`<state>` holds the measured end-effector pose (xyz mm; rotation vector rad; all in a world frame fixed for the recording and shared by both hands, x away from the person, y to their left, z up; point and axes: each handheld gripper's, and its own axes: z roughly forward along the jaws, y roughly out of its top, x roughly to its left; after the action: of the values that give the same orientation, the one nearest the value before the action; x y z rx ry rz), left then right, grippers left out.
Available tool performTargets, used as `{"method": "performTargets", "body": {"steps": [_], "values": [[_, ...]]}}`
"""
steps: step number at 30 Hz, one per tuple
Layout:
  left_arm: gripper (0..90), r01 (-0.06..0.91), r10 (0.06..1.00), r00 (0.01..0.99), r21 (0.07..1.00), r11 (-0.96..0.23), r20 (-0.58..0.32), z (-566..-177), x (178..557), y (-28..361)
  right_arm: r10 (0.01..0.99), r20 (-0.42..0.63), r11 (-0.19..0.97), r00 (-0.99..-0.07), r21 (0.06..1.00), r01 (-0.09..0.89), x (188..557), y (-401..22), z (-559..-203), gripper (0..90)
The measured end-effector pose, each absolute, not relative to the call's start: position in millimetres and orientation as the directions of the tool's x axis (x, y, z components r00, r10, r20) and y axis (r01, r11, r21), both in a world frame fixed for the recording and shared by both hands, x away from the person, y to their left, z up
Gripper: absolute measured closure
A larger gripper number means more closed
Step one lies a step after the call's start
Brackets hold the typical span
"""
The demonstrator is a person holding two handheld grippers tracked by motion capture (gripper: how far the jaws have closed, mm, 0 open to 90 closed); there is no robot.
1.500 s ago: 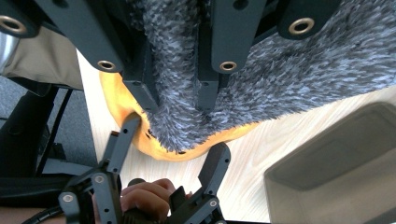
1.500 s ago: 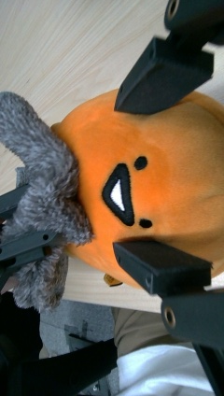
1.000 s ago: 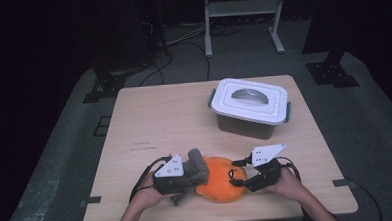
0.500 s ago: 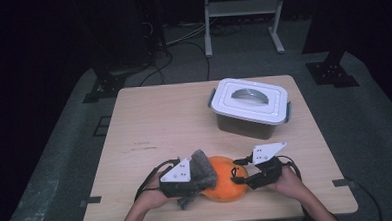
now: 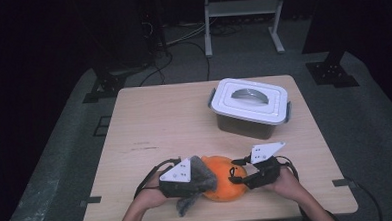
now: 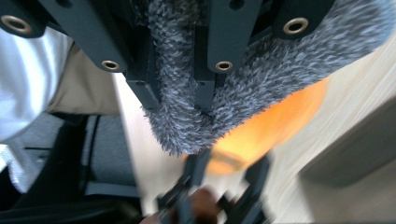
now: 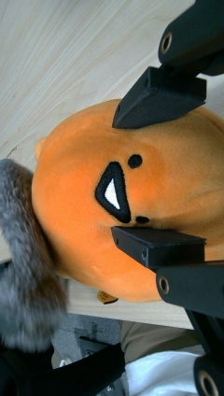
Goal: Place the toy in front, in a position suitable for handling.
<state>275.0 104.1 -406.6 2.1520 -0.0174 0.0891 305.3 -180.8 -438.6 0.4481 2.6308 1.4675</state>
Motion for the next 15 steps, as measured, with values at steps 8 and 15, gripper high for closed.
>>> {"method": "performTargets", "body": {"steps": [8,15], "values": [[76.3,-0.044,0.04,0.995,0.797,-0.603,0.086,-418,281,109,0.293,0.046,0.502,-0.955,0.842,0.194,306,-182,-439,42.1],[76.3,0.038,0.146,0.987,0.789,-0.614,0.066,-425,291,144,0.292,0.04,0.506,-0.956,0.842,0.19,305,-182,-439,42.2]]}}
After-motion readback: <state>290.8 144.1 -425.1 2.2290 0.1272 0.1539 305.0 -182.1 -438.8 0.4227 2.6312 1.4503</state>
